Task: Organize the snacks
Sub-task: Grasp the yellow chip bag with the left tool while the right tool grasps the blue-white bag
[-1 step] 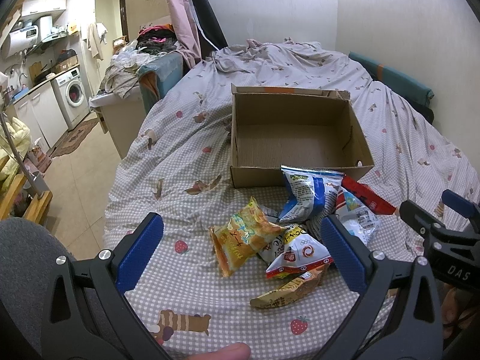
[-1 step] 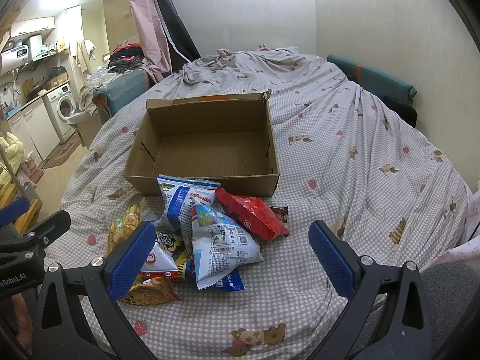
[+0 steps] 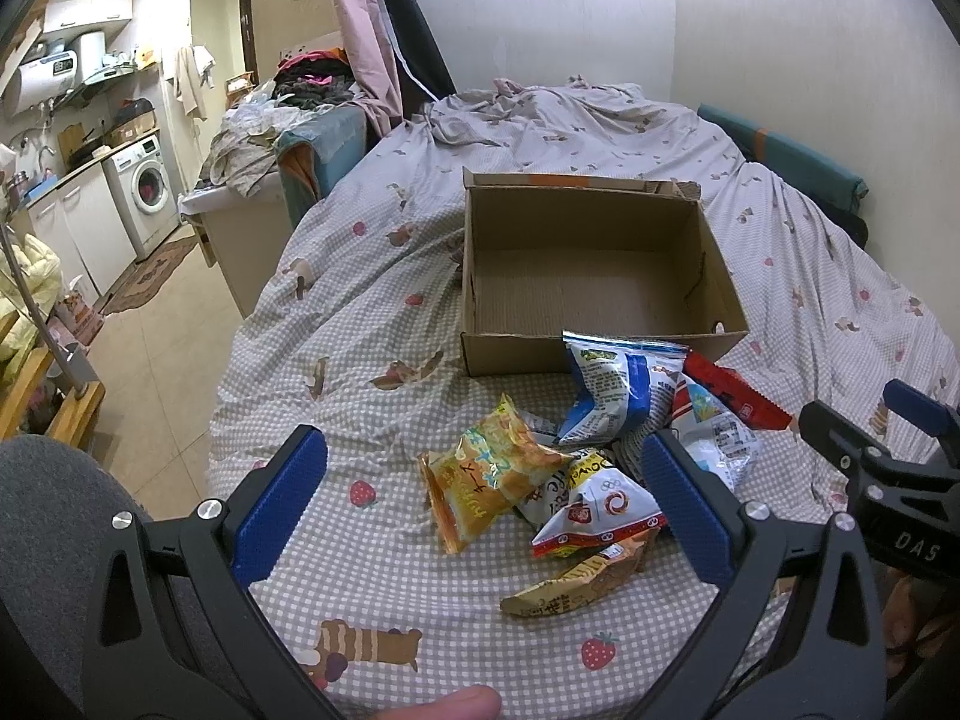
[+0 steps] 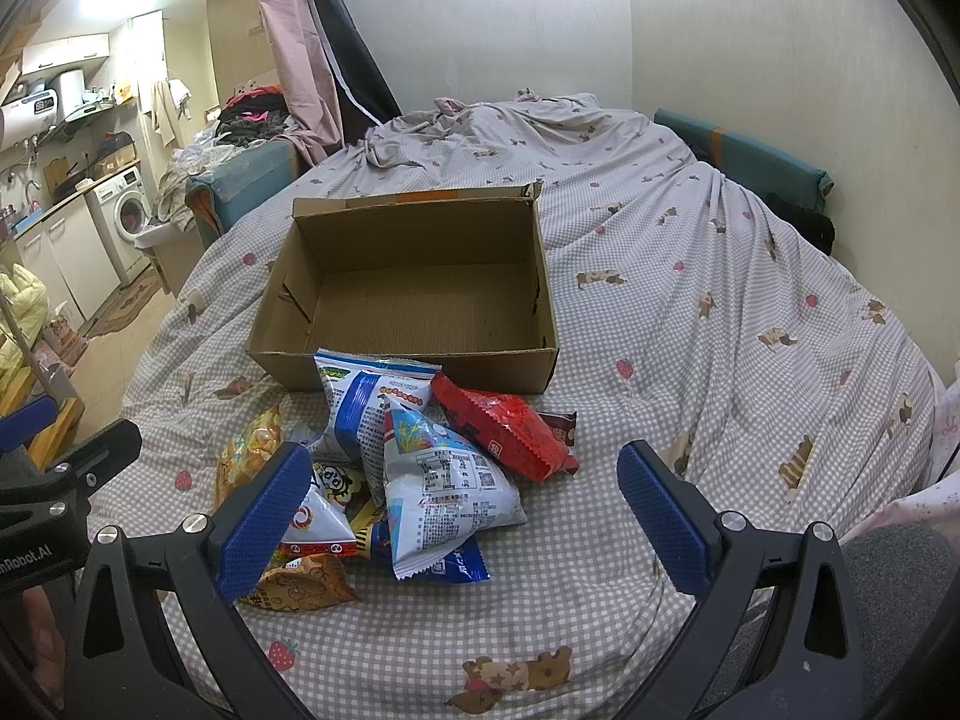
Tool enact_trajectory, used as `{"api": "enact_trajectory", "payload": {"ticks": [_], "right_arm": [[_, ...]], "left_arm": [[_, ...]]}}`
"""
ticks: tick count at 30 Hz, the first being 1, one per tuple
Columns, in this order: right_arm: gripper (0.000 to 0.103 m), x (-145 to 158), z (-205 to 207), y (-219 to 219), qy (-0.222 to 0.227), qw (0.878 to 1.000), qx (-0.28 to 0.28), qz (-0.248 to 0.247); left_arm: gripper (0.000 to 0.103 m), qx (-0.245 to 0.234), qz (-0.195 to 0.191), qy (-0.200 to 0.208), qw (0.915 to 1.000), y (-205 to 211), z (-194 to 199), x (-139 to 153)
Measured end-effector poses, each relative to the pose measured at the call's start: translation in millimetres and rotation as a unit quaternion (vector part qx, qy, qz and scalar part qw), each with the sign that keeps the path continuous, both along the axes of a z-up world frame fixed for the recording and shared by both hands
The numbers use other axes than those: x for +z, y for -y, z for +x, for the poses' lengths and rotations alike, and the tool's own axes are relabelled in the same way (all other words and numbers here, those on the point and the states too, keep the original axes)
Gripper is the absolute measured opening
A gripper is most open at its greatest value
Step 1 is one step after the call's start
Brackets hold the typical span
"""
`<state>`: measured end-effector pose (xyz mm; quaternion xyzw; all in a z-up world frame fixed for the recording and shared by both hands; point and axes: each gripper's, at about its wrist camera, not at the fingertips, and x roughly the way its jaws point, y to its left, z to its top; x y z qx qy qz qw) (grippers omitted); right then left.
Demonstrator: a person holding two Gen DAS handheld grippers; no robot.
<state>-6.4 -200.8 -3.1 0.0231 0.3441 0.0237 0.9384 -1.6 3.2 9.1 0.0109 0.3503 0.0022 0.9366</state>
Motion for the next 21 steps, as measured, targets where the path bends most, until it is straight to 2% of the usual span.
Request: {"api": "enact_trajectory", "payload": {"ticks": [7,11,15,19,21], "right_arm": [[0.103,0.5,3.8,5.1,-0.011,1.0,0.001,0.015],[0.103,0.8,14.4,23.3,-0.044,0.997,-0.003,0.07],[0.103,-3.7,31.0,47.4,-0.09,0.987,-0.014,0.132],[0.103,-17.1,49.5,62.8,-0.137,0.973,-0.011,0.184],[0.103,-24.4,53.8,63.3,-0.15,0.971,-0.009,0.187]], "left_arm": [[0.103,0.009,-0.009,-0.011,0.9999,-4.4,8.6,3.0],[0.103,0.028,-0.015,-0.04,0.9987,-19.0,29.6,7.3],[0.103,0.047,-0.053,-0.108,0.9916,-41.0,62.3,-2.6],[0.103,0.059,-0.087,-0.192,0.9758,-57.3,98.9,-25.8],[0.103,0.047,-0.084,-0.238,0.9666,-55.4,116.3,-42.5]]}}
